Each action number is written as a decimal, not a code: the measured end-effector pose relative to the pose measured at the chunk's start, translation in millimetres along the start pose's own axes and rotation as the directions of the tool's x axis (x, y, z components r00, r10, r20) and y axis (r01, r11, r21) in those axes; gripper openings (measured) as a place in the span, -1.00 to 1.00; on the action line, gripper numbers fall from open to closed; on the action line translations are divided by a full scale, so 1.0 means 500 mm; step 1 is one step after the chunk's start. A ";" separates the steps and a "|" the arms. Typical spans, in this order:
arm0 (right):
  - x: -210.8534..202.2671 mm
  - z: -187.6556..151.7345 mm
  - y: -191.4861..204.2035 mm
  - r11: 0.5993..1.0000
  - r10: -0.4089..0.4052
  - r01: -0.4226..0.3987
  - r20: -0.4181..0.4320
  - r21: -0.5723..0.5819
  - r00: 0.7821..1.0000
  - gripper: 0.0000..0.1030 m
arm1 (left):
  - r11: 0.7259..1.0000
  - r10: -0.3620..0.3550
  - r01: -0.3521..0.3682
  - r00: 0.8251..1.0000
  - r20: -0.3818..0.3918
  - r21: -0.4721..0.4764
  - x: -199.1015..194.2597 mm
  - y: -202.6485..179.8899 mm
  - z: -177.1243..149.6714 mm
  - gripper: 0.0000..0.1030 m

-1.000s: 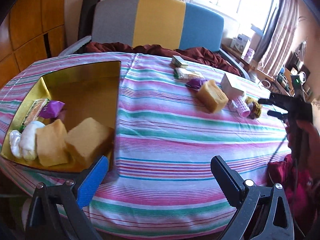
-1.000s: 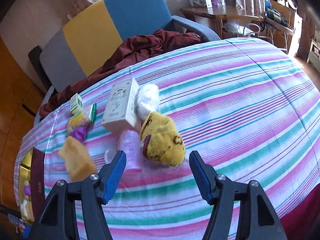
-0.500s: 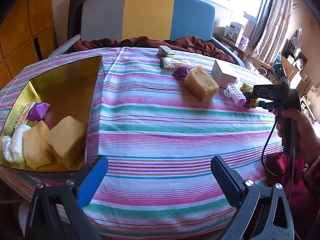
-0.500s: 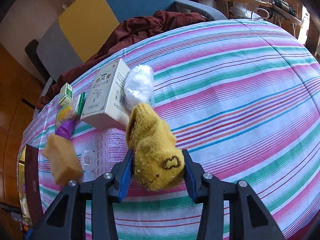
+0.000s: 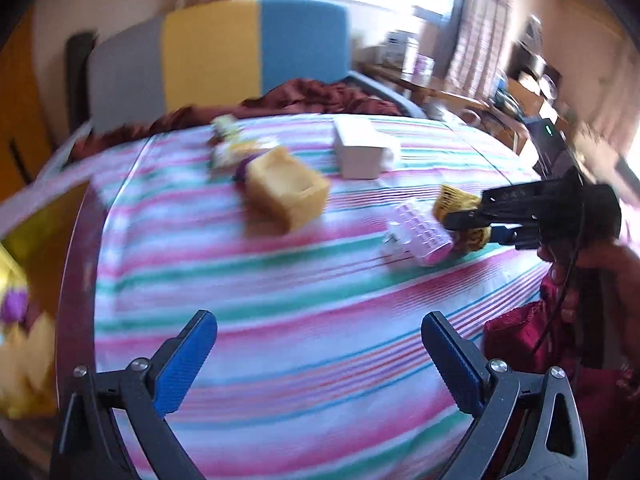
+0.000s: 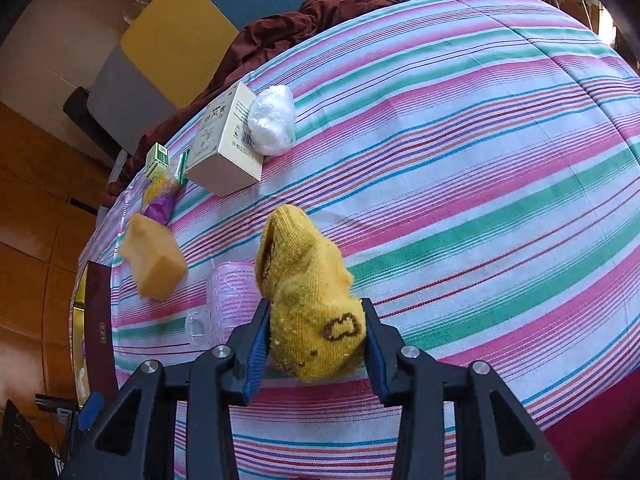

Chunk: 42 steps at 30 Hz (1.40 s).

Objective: Organize objects
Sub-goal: 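Grasp the yellow knitted sock with the right tool, then grasp the pink hair roller with left tool while right holds the sock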

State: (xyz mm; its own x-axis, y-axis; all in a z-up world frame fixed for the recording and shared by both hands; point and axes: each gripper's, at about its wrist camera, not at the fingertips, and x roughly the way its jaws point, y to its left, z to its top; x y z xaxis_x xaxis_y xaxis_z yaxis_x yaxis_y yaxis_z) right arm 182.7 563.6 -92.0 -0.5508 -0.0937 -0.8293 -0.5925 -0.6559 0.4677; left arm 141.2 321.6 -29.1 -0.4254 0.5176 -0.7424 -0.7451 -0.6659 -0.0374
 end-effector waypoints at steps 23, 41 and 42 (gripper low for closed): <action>0.009 0.017 -0.011 0.999 0.024 -0.023 -0.026 0.029 0.999 -0.19 | 0.924 -0.202 0.212 0.977 -0.064 0.318 0.222 -0.157 0.097 0.32; -0.016 0.025 -0.007 0.997 -0.078 0.079 0.057 -0.014 0.995 -0.25 | 0.937 -0.243 0.244 0.969 -0.034 0.250 0.194 -0.108 0.058 0.01; -0.020 0.027 -0.008 0.996 -0.090 0.092 0.068 -0.019 0.994 -0.25 | 0.938 -0.245 0.246 0.969 -0.033 0.246 0.191 -0.106 0.054 0.01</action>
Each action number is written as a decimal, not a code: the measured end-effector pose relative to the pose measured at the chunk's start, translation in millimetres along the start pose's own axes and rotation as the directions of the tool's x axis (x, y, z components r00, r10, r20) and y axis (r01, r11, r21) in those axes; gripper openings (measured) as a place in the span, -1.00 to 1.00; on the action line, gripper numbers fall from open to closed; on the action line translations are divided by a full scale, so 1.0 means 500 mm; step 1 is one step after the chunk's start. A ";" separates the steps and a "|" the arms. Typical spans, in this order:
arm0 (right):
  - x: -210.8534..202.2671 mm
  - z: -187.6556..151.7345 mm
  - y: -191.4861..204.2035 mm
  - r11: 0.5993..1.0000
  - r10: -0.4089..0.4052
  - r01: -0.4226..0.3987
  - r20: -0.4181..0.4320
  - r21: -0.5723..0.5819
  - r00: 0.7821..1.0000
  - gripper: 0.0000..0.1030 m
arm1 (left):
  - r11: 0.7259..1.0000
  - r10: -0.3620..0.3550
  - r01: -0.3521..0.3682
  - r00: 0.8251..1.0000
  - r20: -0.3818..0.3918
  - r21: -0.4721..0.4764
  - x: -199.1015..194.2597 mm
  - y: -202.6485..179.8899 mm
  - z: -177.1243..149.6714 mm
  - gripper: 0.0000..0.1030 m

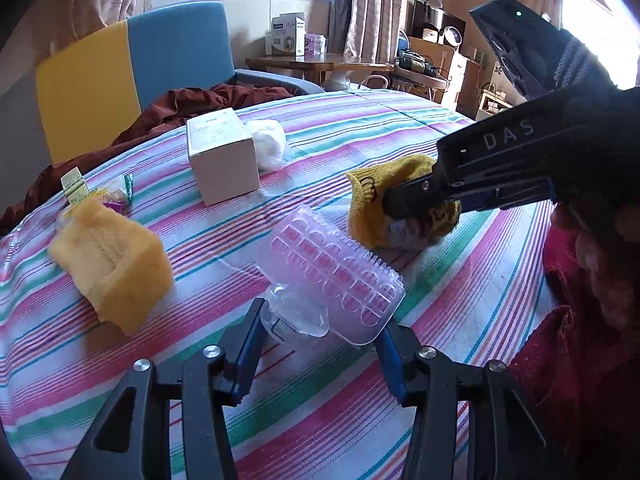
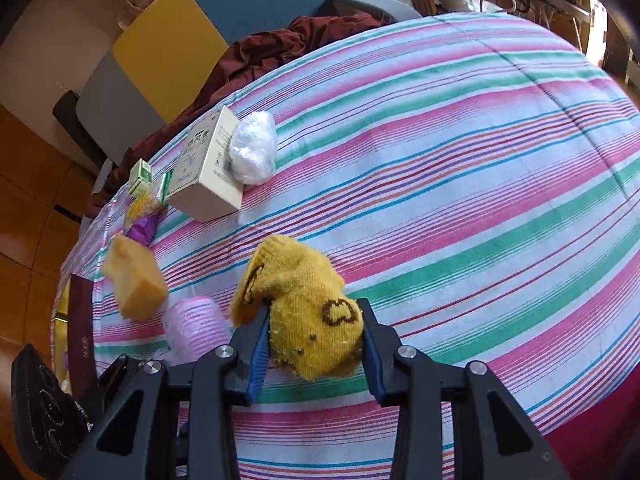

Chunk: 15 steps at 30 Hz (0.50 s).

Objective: Organize objects
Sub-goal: 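Grasp the pink hair roller with left tool while right holds the sock, then carry the hair roller and yellow sock over the gold tray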

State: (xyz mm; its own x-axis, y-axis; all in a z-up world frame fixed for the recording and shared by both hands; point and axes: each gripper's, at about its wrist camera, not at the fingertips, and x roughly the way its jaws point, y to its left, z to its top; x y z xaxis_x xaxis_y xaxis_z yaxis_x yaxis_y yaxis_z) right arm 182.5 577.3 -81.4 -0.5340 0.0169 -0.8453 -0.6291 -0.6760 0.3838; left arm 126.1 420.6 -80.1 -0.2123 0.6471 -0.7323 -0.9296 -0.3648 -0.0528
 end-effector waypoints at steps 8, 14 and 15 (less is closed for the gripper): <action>-0.009 0.011 -0.022 0.999 -0.026 0.025 0.022 0.031 0.999 -0.27 | 0.998 0.023 -0.022 1.000 0.018 -0.066 -0.038 0.022 -0.045 0.01; -0.009 0.007 -0.014 1.000 -0.008 0.008 0.028 0.024 1.000 -0.27 | 0.995 0.056 -0.052 0.997 0.045 -0.086 -0.081 0.018 -0.090 0.01; -0.008 0.007 -0.011 1.000 -0.002 0.001 0.028 0.020 1.000 -0.27 | 0.994 0.061 -0.056 0.997 0.048 -0.090 -0.089 0.018 -0.097 0.01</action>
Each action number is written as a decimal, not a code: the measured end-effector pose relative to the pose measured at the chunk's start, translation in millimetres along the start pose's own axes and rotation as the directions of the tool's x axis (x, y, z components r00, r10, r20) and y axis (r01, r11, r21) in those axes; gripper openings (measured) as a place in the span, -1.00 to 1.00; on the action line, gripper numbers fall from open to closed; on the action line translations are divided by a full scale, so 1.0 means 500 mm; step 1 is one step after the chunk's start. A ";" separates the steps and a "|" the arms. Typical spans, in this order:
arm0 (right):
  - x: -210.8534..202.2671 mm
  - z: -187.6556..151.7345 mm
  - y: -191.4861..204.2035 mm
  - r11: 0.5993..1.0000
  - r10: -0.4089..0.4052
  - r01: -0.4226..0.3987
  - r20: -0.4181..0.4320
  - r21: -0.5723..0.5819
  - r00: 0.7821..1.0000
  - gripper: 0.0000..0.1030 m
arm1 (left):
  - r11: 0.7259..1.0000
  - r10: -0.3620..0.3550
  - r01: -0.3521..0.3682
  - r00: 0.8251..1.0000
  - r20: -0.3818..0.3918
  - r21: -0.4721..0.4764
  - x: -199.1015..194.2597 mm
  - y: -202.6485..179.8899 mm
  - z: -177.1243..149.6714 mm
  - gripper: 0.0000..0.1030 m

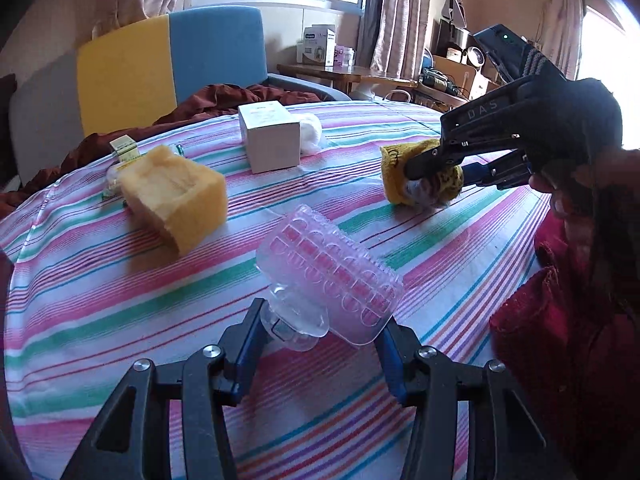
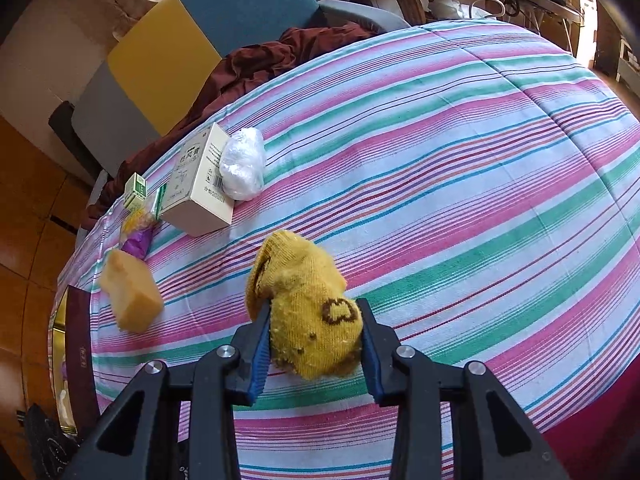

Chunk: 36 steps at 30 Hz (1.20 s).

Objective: Organize objects
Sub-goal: 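Carry the hair roller and yellow sock over the gold tray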

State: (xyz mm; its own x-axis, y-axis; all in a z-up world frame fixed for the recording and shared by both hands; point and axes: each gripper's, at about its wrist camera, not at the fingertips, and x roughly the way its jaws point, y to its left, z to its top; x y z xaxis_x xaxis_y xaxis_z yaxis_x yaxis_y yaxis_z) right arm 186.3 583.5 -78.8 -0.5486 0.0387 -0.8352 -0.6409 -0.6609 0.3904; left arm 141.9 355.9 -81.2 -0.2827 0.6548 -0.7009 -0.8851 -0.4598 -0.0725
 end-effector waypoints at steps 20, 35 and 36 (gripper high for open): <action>-0.025 -0.052 0.107 0.976 0.046 -0.037 0.037 -0.216 0.998 -0.27 | 0.970 0.067 -0.043 0.993 0.095 -0.239 -0.233 0.129 -0.088 0.01; -0.037 -0.167 0.354 0.876 0.265 -0.265 -0.058 -0.404 0.963 -0.27 | 0.857 0.249 -0.165 0.962 0.112 -0.488 -0.362 0.371 -0.125 0.02; -0.034 -0.177 0.374 0.867 0.277 -0.282 -0.072 -0.411 0.958 -0.27 | 0.848 0.266 -0.179 0.958 0.109 -0.500 -0.367 0.387 -0.125 0.02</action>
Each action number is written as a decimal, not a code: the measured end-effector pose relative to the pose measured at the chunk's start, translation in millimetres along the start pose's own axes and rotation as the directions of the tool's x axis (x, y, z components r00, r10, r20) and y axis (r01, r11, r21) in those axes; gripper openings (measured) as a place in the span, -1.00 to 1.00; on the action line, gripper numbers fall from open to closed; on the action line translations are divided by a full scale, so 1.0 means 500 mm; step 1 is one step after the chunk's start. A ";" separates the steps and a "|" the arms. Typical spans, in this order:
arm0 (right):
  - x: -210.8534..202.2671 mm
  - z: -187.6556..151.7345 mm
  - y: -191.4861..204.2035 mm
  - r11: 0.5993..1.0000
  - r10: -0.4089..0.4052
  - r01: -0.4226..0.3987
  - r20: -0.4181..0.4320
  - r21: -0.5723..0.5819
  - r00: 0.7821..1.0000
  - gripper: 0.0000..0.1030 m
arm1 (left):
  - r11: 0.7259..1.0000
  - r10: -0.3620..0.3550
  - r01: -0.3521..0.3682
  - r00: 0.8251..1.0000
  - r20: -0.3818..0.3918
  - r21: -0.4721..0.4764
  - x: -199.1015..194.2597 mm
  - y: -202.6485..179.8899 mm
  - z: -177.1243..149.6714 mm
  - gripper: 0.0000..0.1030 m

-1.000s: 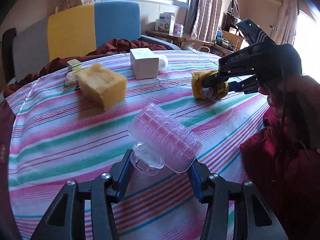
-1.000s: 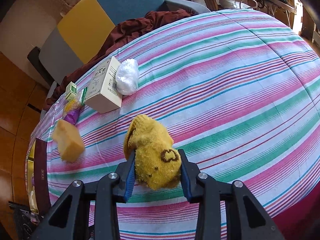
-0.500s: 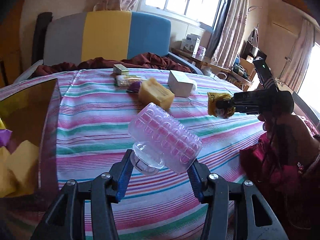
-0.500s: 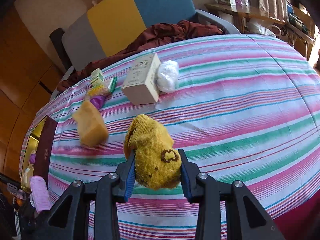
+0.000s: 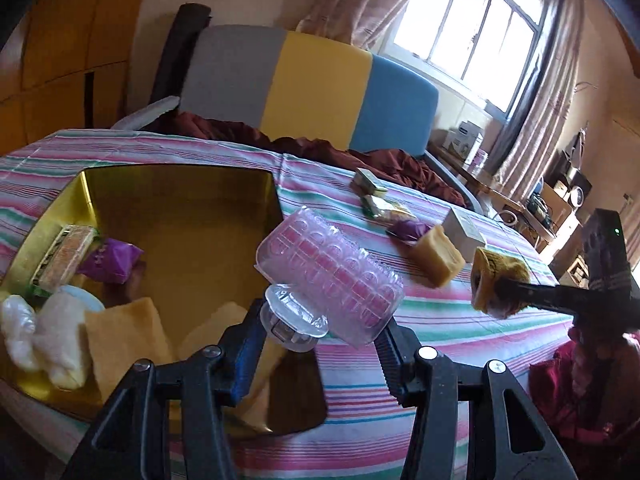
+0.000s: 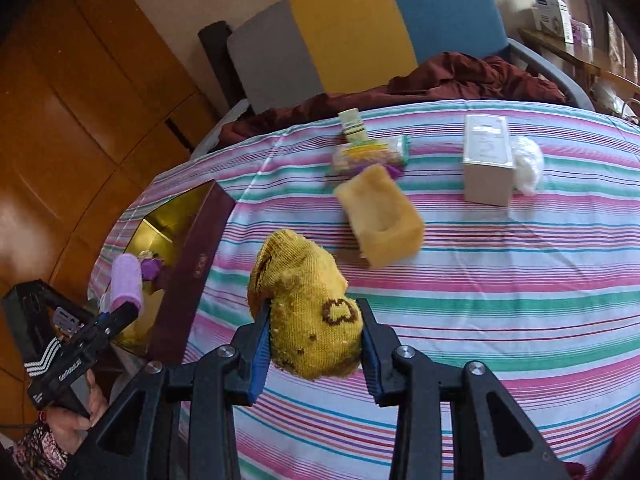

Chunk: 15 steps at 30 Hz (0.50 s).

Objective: Organize objects
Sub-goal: 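Carry the hair roller and yellow sock over the gold tray, then open both tools to release the roller and sock into the tray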

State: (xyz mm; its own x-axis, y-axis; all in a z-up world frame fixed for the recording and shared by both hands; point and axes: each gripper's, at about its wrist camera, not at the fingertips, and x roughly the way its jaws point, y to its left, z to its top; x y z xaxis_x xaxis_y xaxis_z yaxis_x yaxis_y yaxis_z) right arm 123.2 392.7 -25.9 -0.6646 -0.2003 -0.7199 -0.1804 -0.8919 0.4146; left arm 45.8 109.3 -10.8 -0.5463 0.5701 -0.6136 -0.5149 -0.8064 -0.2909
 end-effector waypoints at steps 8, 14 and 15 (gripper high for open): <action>0.075 0.016 0.170 0.989 0.104 -0.109 -0.052 -0.097 0.993 -0.27 | 0.987 0.103 -0.105 0.994 -0.024 -0.120 0.012 0.138 0.075 0.02; 0.136 0.036 0.278 0.974 0.136 -0.148 -0.078 -0.171 0.988 -0.26 | 0.960 0.179 -0.181 0.983 -0.029 -0.215 -0.002 0.244 0.103 0.02; 0.149 0.037 0.294 0.972 0.138 -0.151 -0.086 -0.181 0.987 -0.26 | 0.953 0.192 -0.194 0.981 -0.030 -0.231 -0.005 0.261 0.104 0.02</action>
State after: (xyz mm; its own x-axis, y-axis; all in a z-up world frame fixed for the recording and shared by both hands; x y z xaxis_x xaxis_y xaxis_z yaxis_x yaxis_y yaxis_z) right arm 33.8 254.2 -8.6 -0.6184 -0.3552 -0.7010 0.0561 -0.9097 0.4114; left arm -54.3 10.7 -9.0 -0.6148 0.3994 -0.6800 -0.2322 -0.9157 -0.3278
